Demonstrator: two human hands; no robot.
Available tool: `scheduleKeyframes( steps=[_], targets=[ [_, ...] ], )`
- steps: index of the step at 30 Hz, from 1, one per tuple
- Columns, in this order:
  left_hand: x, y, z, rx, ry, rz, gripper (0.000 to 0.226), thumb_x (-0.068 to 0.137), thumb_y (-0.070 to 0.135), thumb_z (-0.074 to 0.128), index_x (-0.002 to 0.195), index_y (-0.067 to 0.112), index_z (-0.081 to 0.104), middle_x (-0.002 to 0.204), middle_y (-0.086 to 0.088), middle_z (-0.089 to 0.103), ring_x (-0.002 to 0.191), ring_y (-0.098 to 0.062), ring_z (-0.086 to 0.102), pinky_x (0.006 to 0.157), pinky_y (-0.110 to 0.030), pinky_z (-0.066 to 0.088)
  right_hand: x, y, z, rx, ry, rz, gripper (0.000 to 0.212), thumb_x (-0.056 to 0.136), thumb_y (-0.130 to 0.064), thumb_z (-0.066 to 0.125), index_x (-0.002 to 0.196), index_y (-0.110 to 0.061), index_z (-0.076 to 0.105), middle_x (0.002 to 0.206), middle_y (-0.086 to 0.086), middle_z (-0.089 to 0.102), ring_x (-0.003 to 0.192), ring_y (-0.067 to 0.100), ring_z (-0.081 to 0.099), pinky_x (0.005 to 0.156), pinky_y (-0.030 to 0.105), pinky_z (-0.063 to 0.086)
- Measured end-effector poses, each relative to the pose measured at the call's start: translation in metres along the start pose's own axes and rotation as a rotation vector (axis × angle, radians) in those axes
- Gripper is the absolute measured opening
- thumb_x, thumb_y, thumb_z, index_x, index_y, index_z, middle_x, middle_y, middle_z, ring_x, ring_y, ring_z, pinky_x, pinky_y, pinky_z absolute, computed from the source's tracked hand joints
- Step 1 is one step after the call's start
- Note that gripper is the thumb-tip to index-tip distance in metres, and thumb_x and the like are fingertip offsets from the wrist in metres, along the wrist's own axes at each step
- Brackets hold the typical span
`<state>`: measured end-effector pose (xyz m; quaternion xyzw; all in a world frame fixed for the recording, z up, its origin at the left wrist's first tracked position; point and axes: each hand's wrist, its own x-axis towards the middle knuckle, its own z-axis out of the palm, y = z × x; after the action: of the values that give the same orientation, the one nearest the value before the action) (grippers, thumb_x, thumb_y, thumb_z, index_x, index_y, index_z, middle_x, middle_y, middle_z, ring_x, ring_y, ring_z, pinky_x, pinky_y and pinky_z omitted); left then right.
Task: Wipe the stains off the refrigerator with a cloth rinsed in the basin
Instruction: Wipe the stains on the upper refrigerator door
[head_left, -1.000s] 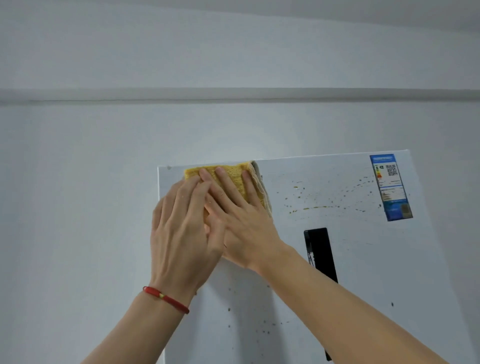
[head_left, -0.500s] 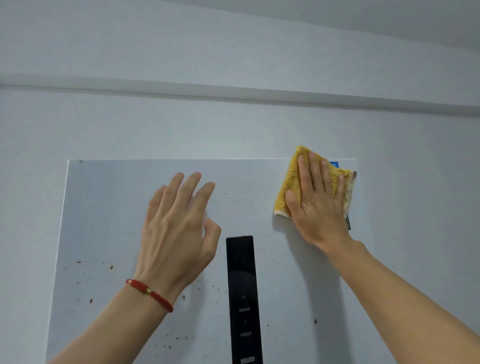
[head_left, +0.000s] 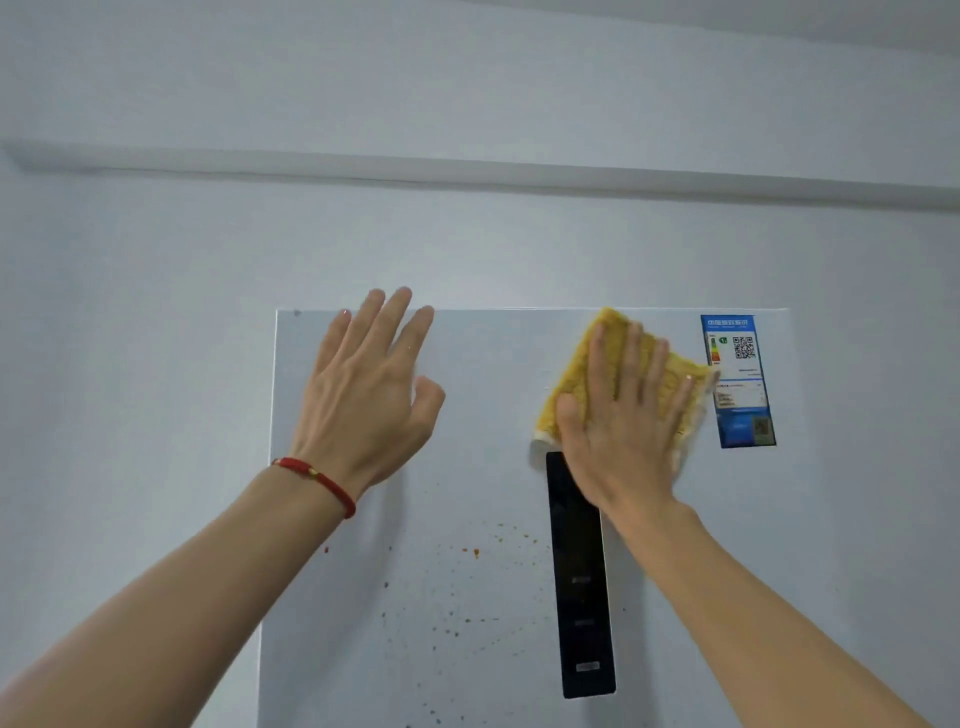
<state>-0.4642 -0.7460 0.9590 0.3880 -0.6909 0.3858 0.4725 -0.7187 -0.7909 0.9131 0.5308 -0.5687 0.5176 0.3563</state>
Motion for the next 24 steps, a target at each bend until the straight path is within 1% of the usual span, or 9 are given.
scheduleKeyframes(
  steps=[2, 4, 5, 7, 10, 13, 19, 22, 24],
  targets=[
    [0.017, -0.007, -0.003, -0.029, -0.027, -0.015, 0.068, 0.089, 0.032, 0.031, 0.152, 0.012, 0.042, 0.143, -0.012, 0.055, 0.14, -0.03, 0.044, 0.126, -0.047, 0.018, -0.004, -0.064, 0.007, -0.054, -0.007, -0.218, 0.078, 0.101, -0.053, 0.026, 0.166, -0.027, -0.006, 0.174, 0.008, -0.014, 0.159, 0.036, -0.016, 0.122, 0.069, -0.003],
    [0.03, -0.009, -0.007, -0.129, -0.014, -0.043, 0.065, 0.087, 0.033, 0.027, 0.144, 0.01, 0.047, 0.093, -0.005, 0.065, 0.093, -0.029, 0.059, 0.114, -0.046, 0.033, -0.023, -0.116, 0.016, -0.048, -0.039, -0.404, 0.077, 0.101, -0.053, 0.035, 0.167, -0.025, 0.008, 0.175, 0.008, -0.006, 0.159, 0.035, -0.015, 0.122, 0.068, 0.0],
    [0.035, -0.008, -0.007, -0.165, 0.018, -0.036, 0.062, 0.087, 0.033, 0.027, 0.14, 0.009, 0.05, 0.075, -0.001, 0.059, 0.072, -0.024, 0.054, 0.102, -0.045, 0.04, -0.033, -0.129, 0.019, -0.04, -0.076, -0.468, 0.076, 0.101, -0.053, 0.039, 0.166, -0.026, 0.014, 0.175, 0.008, -0.003, 0.159, 0.034, -0.017, 0.123, 0.068, 0.001],
    [0.039, -0.002, -0.008, -0.148, 0.056, 0.004, 0.057, 0.089, 0.035, 0.028, 0.134, 0.009, 0.053, 0.061, 0.003, 0.05, 0.059, -0.015, 0.044, 0.089, -0.044, 0.043, -0.047, -0.128, 0.02, -0.042, -0.117, -0.551, 0.074, 0.1, -0.055, 0.042, 0.165, -0.028, 0.019, 0.175, 0.007, 0.0, 0.159, 0.032, -0.018, 0.123, 0.067, 0.002],
    [0.026, 0.006, 0.0, -0.093, 0.029, 0.046, 0.055, 0.091, 0.038, 0.032, 0.134, 0.013, 0.056, 0.096, -0.002, 0.066, 0.095, -0.026, 0.059, 0.108, -0.053, 0.037, -0.045, -0.07, 0.015, -0.095, -0.043, -0.48, 0.077, 0.101, -0.06, 0.035, 0.167, -0.028, 0.012, 0.175, 0.006, -0.004, 0.16, 0.03, -0.013, 0.123, 0.069, 0.002],
    [0.0, 0.006, 0.014, -0.053, -0.018, 0.116, 0.054, 0.093, 0.04, 0.035, 0.138, 0.018, 0.054, 0.141, -0.006, 0.056, 0.136, -0.028, 0.045, 0.12, -0.056, 0.025, -0.03, 0.016, 0.003, -0.082, 0.004, -0.138, 0.077, 0.099, -0.06, 0.023, 0.167, -0.031, 0.0, 0.175, 0.005, -0.01, 0.16, 0.031, -0.011, 0.122, 0.069, -0.007],
    [-0.033, -0.015, 0.015, -0.068, -0.031, 0.066, 0.058, 0.093, 0.039, 0.036, 0.142, 0.015, 0.053, 0.155, -0.009, 0.045, 0.147, -0.03, 0.036, 0.122, -0.054, 0.025, -0.029, 0.139, -0.016, 0.104, -0.022, 0.436, 0.08, 0.091, -0.07, 0.01, 0.163, -0.041, -0.012, 0.173, -0.003, -0.018, 0.16, 0.024, -0.016, 0.123, 0.063, -0.01],
    [-0.049, -0.034, 0.008, -0.124, 0.033, 0.019, 0.052, 0.091, 0.027, 0.044, 0.139, 0.011, 0.056, 0.153, -0.008, 0.048, 0.146, -0.03, 0.038, 0.12, -0.052, 0.03, -0.047, 0.135, -0.009, 0.193, 0.026, 0.71, 0.083, 0.09, -0.068, 0.008, 0.164, -0.036, -0.012, 0.174, 0.004, -0.015, 0.16, 0.029, -0.015, 0.122, 0.067, -0.005],
    [-0.062, -0.048, 0.004, -0.173, 0.063, -0.022, 0.052, 0.088, 0.02, 0.047, 0.138, 0.01, 0.057, 0.152, -0.007, 0.049, 0.145, -0.029, 0.04, 0.115, -0.052, 0.038, -0.058, 0.104, -0.001, 0.176, 0.047, 0.692, 0.08, 0.093, -0.064, 0.007, 0.164, -0.033, -0.014, 0.173, 0.007, -0.016, 0.159, 0.032, -0.017, 0.121, 0.07, -0.006]
  ],
)
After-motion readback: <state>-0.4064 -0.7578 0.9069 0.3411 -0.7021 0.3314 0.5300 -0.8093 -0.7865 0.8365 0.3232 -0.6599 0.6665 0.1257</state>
